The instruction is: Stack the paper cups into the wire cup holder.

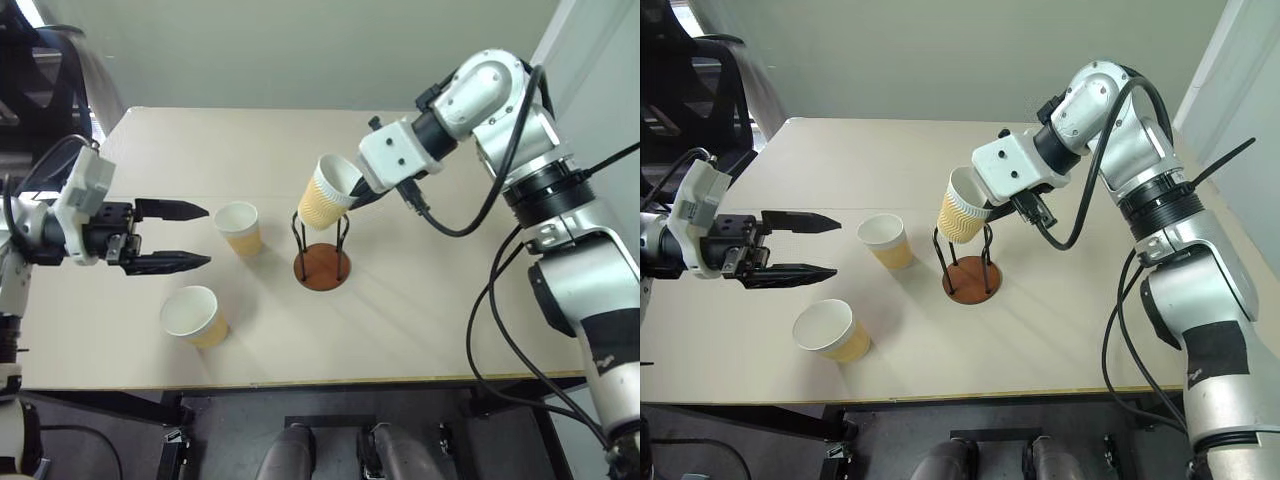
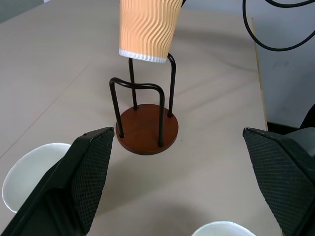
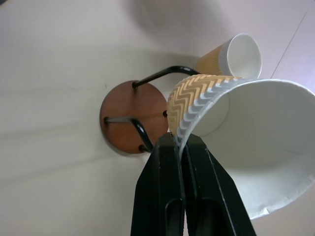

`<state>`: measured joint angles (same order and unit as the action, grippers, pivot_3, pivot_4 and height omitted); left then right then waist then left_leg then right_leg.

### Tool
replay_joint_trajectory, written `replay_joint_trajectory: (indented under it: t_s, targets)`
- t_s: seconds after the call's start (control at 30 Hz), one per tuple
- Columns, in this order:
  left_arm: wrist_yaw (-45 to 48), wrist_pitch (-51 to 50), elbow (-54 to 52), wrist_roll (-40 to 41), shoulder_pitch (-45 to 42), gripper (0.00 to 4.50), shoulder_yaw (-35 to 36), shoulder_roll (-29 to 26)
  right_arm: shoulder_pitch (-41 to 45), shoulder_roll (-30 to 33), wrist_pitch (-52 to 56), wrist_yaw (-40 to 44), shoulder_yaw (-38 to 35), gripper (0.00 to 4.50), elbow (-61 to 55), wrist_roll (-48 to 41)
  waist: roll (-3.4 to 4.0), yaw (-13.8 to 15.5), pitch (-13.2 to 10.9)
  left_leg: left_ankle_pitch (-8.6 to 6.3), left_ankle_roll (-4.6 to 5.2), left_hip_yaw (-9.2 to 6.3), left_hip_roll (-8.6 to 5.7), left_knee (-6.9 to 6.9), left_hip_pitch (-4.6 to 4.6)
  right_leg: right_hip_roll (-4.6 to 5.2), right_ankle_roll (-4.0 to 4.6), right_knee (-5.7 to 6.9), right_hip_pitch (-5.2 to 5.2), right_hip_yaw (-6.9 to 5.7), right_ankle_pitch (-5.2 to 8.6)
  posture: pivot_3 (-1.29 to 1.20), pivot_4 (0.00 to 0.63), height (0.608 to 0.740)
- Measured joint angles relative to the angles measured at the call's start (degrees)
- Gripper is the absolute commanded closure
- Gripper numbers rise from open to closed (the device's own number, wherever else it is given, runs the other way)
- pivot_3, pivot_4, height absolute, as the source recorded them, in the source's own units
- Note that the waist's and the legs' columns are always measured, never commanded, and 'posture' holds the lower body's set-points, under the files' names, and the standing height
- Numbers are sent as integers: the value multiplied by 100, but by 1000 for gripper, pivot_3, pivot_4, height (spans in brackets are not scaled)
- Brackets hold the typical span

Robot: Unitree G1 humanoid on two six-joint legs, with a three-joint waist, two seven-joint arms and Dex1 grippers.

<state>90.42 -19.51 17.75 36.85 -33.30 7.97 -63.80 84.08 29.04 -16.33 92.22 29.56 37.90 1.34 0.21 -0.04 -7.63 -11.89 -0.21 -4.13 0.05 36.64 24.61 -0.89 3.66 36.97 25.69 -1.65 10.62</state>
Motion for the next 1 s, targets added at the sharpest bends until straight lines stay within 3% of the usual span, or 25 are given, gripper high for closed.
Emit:
replay_joint_trajectory:
  t_s: [0.4,1.0]
  targets:
    - [3,-49,-155,-4,131,0,215,-7,-1,-113,-502,4,2,4452,470,345,0,-1,0,-10,-18,0,0,0,0,0,0,4,1,0,0,0,150,740]
    - [7,-69,-153,-87,124,0,214,-7,-110,-3,-247,5,108,4452,-98,37,0,-3,0,-8,-19,0,0,0,-1,0,0,4,1,0,0,0,150,740]
